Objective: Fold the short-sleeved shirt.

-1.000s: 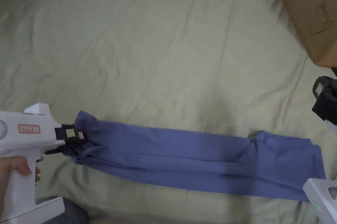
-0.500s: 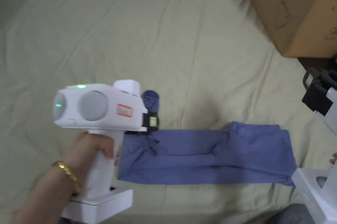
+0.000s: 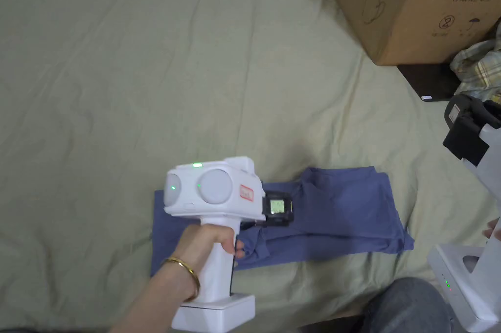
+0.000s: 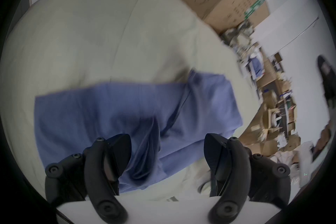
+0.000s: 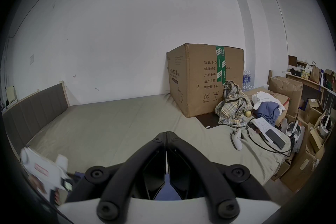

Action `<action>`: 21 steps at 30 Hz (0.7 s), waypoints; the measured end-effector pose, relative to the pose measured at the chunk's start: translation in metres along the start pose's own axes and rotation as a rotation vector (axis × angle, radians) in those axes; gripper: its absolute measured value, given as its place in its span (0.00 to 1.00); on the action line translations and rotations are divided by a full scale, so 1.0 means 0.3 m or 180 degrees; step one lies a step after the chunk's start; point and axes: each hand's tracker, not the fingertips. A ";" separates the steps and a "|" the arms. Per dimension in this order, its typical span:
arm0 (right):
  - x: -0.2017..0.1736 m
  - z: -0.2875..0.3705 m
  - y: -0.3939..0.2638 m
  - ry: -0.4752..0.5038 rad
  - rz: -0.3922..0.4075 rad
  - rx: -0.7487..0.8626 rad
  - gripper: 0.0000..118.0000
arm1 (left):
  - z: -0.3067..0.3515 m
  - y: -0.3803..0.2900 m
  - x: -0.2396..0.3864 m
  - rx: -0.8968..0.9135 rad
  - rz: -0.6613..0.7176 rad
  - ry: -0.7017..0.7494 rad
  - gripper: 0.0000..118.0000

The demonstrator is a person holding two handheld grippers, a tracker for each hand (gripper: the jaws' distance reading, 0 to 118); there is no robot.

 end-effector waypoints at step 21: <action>-0.039 0.000 -0.012 0.0126 0.0052 -0.0036 0.00 | -0.104 -0.260 0.080 0.0002 -0.0699 0.0698 0.00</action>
